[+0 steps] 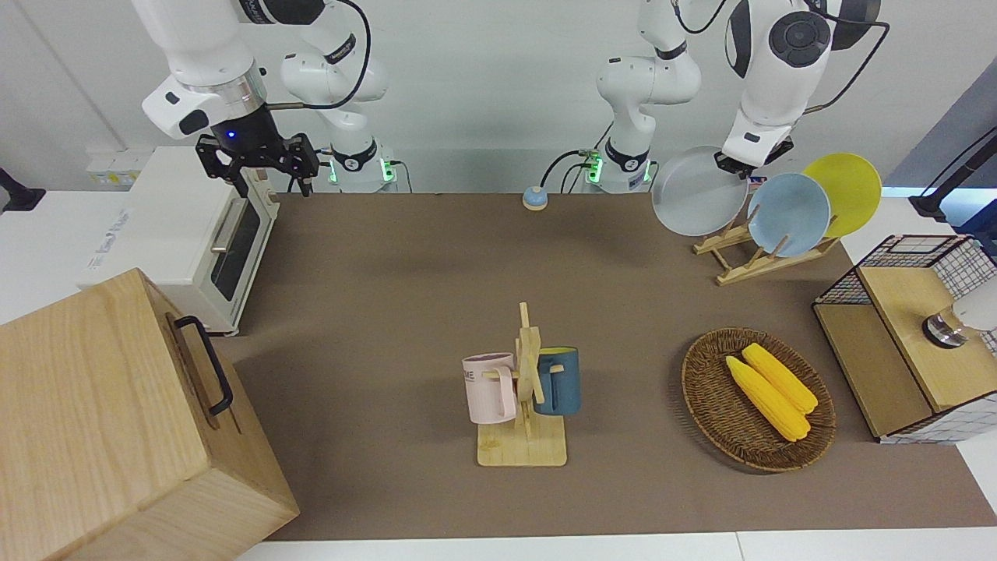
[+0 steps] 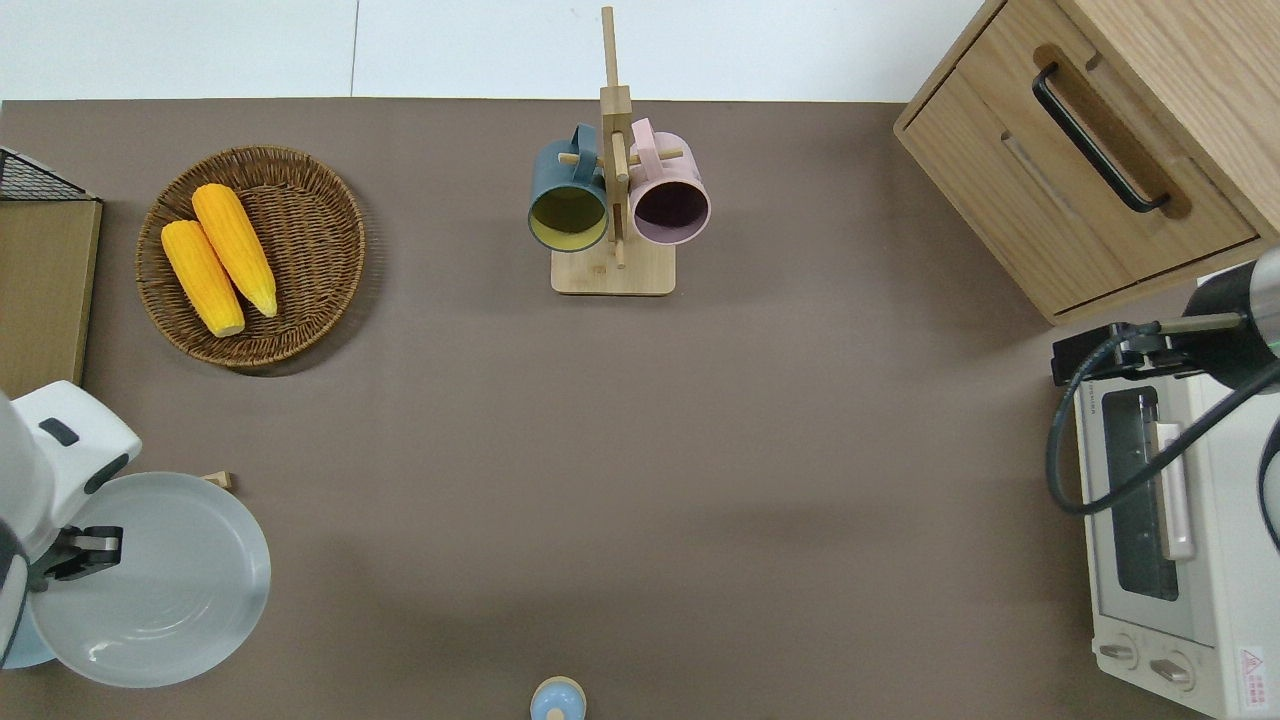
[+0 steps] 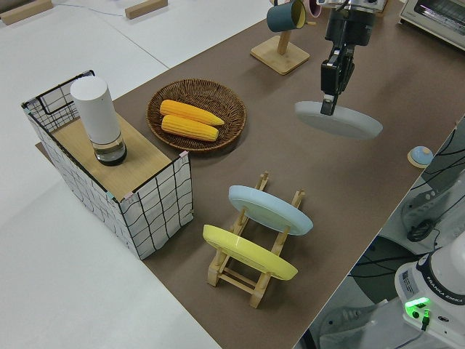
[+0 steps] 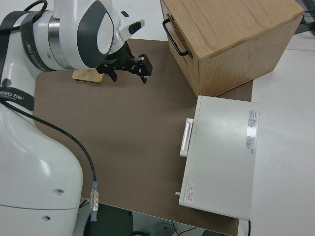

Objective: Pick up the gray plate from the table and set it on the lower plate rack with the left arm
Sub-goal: 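Lower the gray plate upright into the lower slot of the rack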

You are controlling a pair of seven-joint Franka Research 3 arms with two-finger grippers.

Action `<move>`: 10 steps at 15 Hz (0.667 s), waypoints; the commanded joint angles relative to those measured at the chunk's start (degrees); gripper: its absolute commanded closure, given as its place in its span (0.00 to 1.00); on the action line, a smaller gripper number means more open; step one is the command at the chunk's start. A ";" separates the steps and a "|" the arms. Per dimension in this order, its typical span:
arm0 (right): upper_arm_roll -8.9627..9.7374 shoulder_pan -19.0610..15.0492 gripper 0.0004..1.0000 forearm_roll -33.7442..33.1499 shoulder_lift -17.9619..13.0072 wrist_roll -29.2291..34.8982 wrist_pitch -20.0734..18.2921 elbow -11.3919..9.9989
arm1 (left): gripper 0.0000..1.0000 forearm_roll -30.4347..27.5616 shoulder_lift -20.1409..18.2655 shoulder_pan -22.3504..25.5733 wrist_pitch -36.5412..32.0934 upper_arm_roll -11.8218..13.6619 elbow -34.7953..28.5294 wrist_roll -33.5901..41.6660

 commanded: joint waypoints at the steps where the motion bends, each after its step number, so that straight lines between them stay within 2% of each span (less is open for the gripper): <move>1: -0.34 0.41 0.02 0.15 0.02 0.22 -0.05 0.37 | 1.00 7.02 0.53 -0.93 -3.66 -1.95 0.19 -3.98; 7: -0.34 0.41 0.02 0.15 0.02 0.22 -0.05 0.37 | 1.00 13.97 0.80 -0.75 -2.69 -1.95 -2.79 -5.03; 10: -0.34 0.41 0.02 0.15 0.02 0.22 -0.05 0.37 | 1.00 17.13 0.89 -0.93 -1.38 -1.95 -6.21 -10.72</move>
